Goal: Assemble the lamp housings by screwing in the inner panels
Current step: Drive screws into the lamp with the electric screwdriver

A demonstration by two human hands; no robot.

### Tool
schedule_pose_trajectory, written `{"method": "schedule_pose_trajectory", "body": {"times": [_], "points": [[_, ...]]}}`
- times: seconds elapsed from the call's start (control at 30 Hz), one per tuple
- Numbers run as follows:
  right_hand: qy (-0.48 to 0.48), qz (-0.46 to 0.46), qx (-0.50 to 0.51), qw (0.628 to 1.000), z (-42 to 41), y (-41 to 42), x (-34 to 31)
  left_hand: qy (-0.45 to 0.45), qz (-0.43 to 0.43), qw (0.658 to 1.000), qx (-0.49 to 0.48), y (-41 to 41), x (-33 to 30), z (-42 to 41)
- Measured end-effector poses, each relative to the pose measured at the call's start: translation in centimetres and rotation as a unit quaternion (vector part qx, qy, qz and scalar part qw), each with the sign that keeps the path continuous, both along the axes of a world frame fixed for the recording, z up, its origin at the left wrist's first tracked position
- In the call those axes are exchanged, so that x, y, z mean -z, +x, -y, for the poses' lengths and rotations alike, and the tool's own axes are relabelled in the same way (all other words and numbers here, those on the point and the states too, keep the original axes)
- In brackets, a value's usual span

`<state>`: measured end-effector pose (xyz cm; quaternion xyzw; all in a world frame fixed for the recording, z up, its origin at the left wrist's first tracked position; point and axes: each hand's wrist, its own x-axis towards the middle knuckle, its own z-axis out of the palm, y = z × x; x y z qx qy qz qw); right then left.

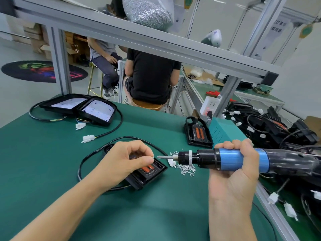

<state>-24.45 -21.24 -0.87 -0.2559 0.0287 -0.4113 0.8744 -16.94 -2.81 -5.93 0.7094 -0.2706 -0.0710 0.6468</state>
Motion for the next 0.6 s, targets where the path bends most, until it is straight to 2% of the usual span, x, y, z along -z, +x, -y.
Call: {"method": "schedule_pose_trajectory", "body": {"times": [0.33, 0.6], "points": [[-0.028, -0.01, -0.024, 0.999, -2.2, 1.3, 0.2, 0.021, 0.036, 0.998, -0.036, -0.1, -0.1, -2.0], [-0.043, -0.021, -0.026, 0.998, -3.7, 2.0, 0.4, 0.071, 0.076, 0.993, -0.057, 0.5, 0.4, -3.5]]}}
